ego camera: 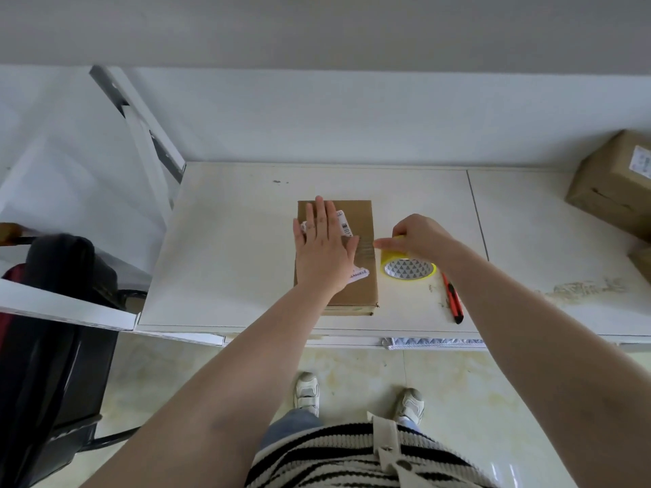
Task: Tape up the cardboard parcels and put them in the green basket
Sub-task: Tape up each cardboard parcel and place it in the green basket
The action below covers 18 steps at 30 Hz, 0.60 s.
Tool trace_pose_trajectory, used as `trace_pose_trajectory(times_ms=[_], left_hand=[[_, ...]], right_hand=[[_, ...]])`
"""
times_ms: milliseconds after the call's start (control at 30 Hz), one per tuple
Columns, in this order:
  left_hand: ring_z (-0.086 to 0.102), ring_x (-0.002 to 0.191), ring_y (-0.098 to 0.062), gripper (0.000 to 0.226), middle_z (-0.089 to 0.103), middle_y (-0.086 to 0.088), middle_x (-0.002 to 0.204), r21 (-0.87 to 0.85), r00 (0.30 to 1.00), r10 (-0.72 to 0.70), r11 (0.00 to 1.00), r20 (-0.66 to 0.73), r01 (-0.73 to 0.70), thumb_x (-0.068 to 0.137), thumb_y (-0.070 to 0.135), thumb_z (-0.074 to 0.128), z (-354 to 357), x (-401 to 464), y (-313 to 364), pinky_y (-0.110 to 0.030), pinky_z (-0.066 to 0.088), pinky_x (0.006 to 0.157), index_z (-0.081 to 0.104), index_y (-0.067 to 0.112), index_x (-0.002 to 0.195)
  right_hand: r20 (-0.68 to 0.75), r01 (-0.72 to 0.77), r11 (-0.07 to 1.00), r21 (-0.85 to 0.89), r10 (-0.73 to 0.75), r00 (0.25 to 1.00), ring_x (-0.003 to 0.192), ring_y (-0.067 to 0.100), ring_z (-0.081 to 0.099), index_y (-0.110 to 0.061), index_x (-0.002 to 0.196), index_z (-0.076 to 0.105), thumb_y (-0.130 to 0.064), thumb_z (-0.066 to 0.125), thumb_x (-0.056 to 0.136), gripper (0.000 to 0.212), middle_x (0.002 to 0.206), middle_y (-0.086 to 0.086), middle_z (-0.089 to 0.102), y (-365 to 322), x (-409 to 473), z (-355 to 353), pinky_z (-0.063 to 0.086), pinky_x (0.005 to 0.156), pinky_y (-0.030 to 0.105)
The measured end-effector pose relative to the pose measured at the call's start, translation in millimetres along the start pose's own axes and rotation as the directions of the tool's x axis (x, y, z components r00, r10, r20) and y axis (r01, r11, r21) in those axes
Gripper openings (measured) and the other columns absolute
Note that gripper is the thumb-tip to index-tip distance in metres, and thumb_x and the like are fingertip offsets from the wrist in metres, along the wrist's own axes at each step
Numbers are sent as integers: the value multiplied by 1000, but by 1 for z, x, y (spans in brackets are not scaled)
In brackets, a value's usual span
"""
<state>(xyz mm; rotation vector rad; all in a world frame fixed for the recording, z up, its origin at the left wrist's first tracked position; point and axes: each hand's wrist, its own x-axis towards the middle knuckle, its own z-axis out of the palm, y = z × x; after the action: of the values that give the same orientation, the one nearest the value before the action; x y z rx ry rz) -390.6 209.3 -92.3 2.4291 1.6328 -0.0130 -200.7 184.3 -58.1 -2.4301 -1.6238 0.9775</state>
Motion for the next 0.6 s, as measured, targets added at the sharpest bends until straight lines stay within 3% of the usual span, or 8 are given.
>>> trace_pose_trajectory(times_ms=[167, 300, 500, 600], left_hand=[[-17, 150, -22, 99, -21, -5, 162, -149, 999, 21, 989, 44, -15, 80, 79, 0, -8, 1, -19, -44, -10, 120, -15, 16, 155], [-18, 149, -17, 107, -19, 0, 163, -356, 997, 30, 934, 73, -2, 70, 88, 9, -18, 2, -53, -49, -9, 121, -13, 27, 155], [-31, 144, -29, 133, -31, 0, 159, -518, 934, -87, 812, 347, 268, 39, 106, 26, -38, 6, -67, -67, -10, 111, -18, 44, 149], [-25, 146, -34, 129, -31, 1, 159, -623, 902, -89, 695, 422, 360, 45, 99, 50, -42, 5, -70, -66, -1, 115, -15, 53, 146]], right_hand=[[-38, 142, 974, 179, -137, 990, 58, 16, 42, -10, 63, 56, -52, 63, 87, 49, 57, -1, 43, -6, -10, 0, 31, 54, 28], [-82, 269, 930, 252, -256, 963, 56, 9, 45, -11, 73, 65, -42, 63, 90, 35, 57, -7, 48, -31, -16, -11, 35, 56, 26], [-101, 314, 926, 207, -299, 949, 59, 14, 46, -8, 77, 66, -39, 62, 90, 34, 60, -2, 48, -73, -21, -14, 36, 59, 30], [-57, 294, 944, 153, -289, 956, 63, 18, 55, -15, 72, 62, -49, 59, 89, 38, 63, -2, 53, -78, -25, -20, 45, 63, 31]])
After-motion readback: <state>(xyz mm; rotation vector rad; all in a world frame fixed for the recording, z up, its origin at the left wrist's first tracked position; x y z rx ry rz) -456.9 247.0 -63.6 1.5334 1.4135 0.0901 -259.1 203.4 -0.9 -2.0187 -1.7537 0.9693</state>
